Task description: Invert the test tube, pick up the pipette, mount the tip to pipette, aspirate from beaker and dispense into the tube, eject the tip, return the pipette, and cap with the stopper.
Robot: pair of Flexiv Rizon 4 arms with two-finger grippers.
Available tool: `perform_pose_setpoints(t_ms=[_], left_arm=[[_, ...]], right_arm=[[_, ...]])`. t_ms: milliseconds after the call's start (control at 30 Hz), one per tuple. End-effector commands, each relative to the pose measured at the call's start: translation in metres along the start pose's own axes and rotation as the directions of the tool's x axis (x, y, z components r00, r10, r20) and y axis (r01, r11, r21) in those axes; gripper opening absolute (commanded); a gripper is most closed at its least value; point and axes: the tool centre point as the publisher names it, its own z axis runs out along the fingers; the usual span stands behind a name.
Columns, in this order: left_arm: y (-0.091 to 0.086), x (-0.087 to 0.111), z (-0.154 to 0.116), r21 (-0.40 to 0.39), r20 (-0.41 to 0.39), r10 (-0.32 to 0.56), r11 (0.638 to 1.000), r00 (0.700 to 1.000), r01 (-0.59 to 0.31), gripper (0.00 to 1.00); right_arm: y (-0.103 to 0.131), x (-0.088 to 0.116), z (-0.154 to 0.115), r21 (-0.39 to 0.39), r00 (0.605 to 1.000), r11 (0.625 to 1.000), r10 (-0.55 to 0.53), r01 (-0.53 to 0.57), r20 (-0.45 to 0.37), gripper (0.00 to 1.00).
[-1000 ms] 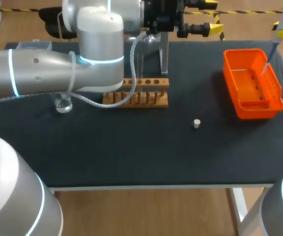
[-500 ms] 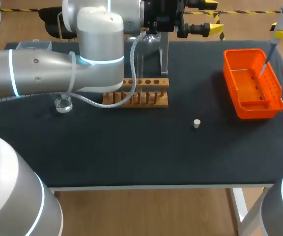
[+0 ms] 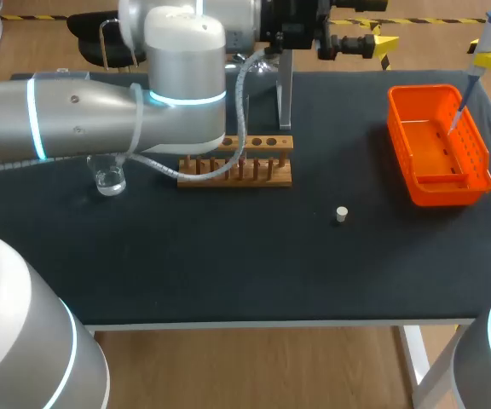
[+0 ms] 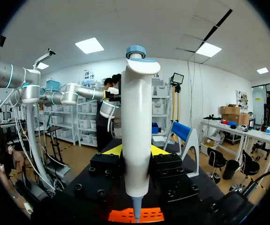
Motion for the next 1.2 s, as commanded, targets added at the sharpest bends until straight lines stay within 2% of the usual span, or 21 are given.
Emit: perform_pose_setpoints(t_ms=[33, 167, 233, 333, 367, 400, 1100, 1200], left_arm=[[-0.005, -0.021, 0.039, -0.002, -0.019, 0.0, 1.0, 1.0, 0.0, 1.0], [-0.011, -0.025, 0.057, 0.021, -0.006, 0.006, 1.0, 1.0, -0.006, 1.0], [-0.014, -0.027, 0.069, 0.003, -0.024, -0.009, 1.0, 1.0, 0.009, 1.0], [-0.014, -0.027, 0.069, 0.003, -0.024, -0.009, 1.0, 1.0, 0.009, 1.0], [-0.014, -0.027, 0.069, 0.003, -0.024, -0.009, 1.0, 1.0, 0.009, 0.42], [-0.014, -0.027, 0.069, 0.003, -0.024, -0.009, 1.0, 1.0, 0.009, 0.0], [-0.014, -0.027, 0.069, 0.003, -0.024, -0.009, 1.0, 1.0, 0.009, 0.0], [-0.013, -0.029, 0.082, -0.002, -0.033, -0.015, 1.0, 0.999, 0.015, 0.0]], right_arm=[[0.001, 0.001, 0.001, 0.003, 1.0, 1.0, -0.001, 0.001, 0.003, 0.0], [0.001, 0.001, 0.001, 0.003, 1.0, 1.0, -0.001, 0.001, 0.003, 0.0], [0.001, 0.001, 0.001, 0.003, 1.0, 1.0, -0.001, 0.001, 0.003, 0.0], [0.001, 0.001, 0.001, 0.003, 1.0, 1.0, -0.001, 0.001, 0.003, 0.0], [0.001, 0.001, 0.001, 0.003, 1.0, 1.0, -0.001, 0.001, 0.003, 0.0], [0.001, 0.001, 0.001, 0.003, 1.0, 1.0, -0.001, 0.001, 0.003, 0.0], [0.001, 0.001, 0.001, 0.003, 1.0, 1.0, -0.001, 0.001, 0.003, 0.0], [0.001, 0.001, 0.001, 0.003, 1.0, 1.0, -0.001, 0.001, 0.003, 0.0]])
